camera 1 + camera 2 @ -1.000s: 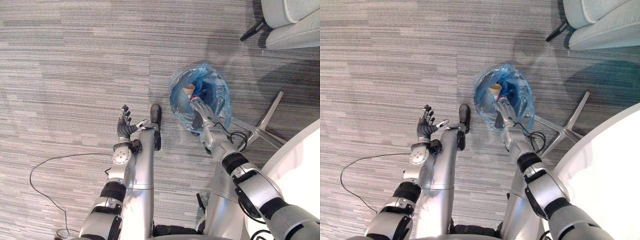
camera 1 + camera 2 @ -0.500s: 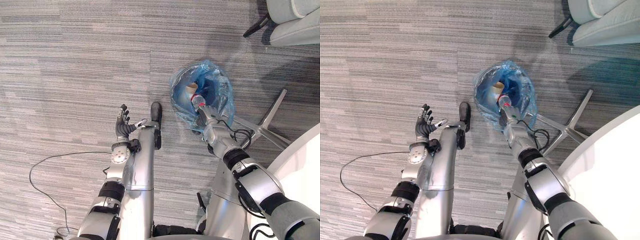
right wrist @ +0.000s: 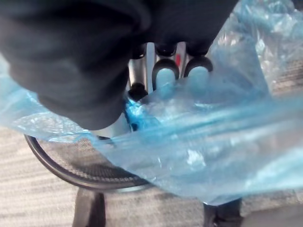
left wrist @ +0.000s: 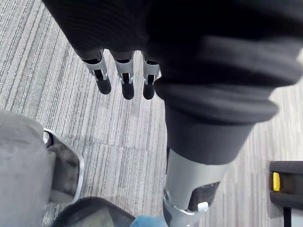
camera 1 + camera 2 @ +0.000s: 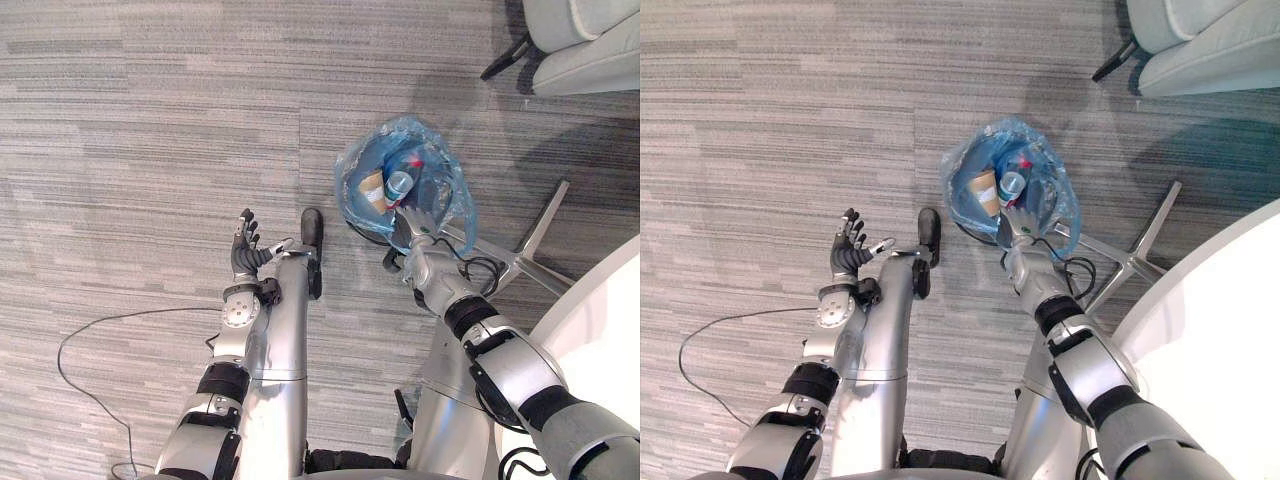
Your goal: Gather rubbish on tea table into small bin, then transfer packed bag to large trash can.
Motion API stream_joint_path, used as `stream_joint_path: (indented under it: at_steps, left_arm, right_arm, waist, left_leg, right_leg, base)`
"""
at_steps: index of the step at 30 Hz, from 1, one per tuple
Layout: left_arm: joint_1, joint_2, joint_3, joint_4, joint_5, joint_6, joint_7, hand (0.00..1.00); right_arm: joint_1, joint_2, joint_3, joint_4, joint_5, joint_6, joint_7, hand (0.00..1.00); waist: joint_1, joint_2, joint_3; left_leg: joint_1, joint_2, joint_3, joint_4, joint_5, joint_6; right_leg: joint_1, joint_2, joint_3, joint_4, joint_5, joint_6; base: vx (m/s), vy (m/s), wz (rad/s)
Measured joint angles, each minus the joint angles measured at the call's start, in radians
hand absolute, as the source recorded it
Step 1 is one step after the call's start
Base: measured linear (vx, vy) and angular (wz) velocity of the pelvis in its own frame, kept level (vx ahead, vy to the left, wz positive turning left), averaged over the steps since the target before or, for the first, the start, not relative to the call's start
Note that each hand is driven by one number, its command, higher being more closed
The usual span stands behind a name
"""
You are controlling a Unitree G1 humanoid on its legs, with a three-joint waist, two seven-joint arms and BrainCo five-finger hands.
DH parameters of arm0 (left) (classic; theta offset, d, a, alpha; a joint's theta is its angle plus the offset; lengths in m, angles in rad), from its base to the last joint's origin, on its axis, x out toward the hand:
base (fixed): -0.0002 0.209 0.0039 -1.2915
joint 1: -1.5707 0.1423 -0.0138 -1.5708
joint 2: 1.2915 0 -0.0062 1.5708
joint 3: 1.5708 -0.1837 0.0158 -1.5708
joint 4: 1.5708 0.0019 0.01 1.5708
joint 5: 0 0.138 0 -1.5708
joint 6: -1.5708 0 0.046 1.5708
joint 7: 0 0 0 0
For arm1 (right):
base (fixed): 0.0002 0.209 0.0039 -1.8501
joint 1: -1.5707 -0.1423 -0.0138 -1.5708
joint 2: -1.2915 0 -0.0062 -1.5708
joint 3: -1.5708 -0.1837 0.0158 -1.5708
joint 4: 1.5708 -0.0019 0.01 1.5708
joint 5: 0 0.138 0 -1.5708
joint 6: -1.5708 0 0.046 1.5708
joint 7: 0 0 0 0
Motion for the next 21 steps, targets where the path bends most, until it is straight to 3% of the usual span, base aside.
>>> stream_joint_path:
  at_steps: [3, 6, 9, 11, 15, 21]
  left_arm:
    - [0.003, -0.015, 0.019, 0.0, 0.0, 0.013, 0.0, 0.0]
    - [0.021, -0.019, 0.036, 0.002, 0.001, 0.026, 0.0, 0.0]
    - [0.057, -0.031, 0.033, -0.002, 0.004, 0.044, -0.003, 0.0]
    - [0.08, -0.034, 0.028, -0.007, 0.014, 0.047, -0.005, 0.0]
    - [0.144, -0.033, -0.023, -0.04, 0.022, 0.053, -0.026, 0.0]
    - [0.265, -0.021, -0.083, -0.106, 0.042, 0.064, -0.046, 0.0]
  right_arm:
    - [0.058, 0.006, -0.001, -0.125, 0.036, -0.005, -0.013, 1.0]
    - [0.153, 0.025, -0.014, -0.279, 0.086, -0.021, -0.015, 1.0]
    - [0.312, 0.053, -0.056, -0.473, 0.17, -0.03, -0.015, 1.0]
    - [0.372, 0.068, -0.072, -0.525, 0.218, -0.052, -0.013, 1.0]
    - [0.504, 0.108, -0.072, -0.646, 0.358, -0.096, 0.01, 1.0]
    - [0.653, 0.172, -0.067, -0.736, 0.502, -0.147, 0.08, 1.0]
  waist:
    - [-0.001, -0.005, -0.003]
    - [-0.024, -0.013, -0.003]
    - [-0.035, -0.041, -0.004]
    - [-0.051, -0.045, -0.005]
    - [-0.053, -0.057, -0.01]
    - [-0.053, -0.108, -0.056]
  left_leg:
    - [0.031, 0.009, 0.002, 0.0, -0.001, 0.001]
    - [0.083, 0.015, 0.003, -0.008, -0.003, 0.003]
    - [0.197, 0.033, 0.02, -0.056, -0.008, 0.001]
    - [0.253, 0.037, 0.026, -0.078, -0.008, 0.0]
    - [0.402, 0.05, 0.047, -0.152, -0.008, 0.0]
    - [0.607, 0.05, 0.093, -0.273, -0.001, -0.002]
  right_leg:
    - [0.033, 0.011, 0.0, -0.008, 0.002, 0.002]
    - [0.085, 0.016, -0.002, -0.018, 0.002, 0.003]
    - [0.187, 0.036, 0.0, -0.067, 0.007, 0.011]
    - [0.245, 0.044, -0.004, -0.094, 0.009, 0.013]
    - [0.398, 0.052, -0.022, -0.181, 0.017, 0.019]
    - [0.594, 0.054, -0.023, -0.301, 0.053, 0.029]
  base:
    - [-0.04, 0.012, -0.08]
    - [-0.04, 0.009, -0.06]
    - [-0.05, -0.004, -0.19]
    - [-0.03, -0.015, -0.09]
    - [-0.01, -0.009, -0.09]
    - [0.05, -0.015, 0.04]
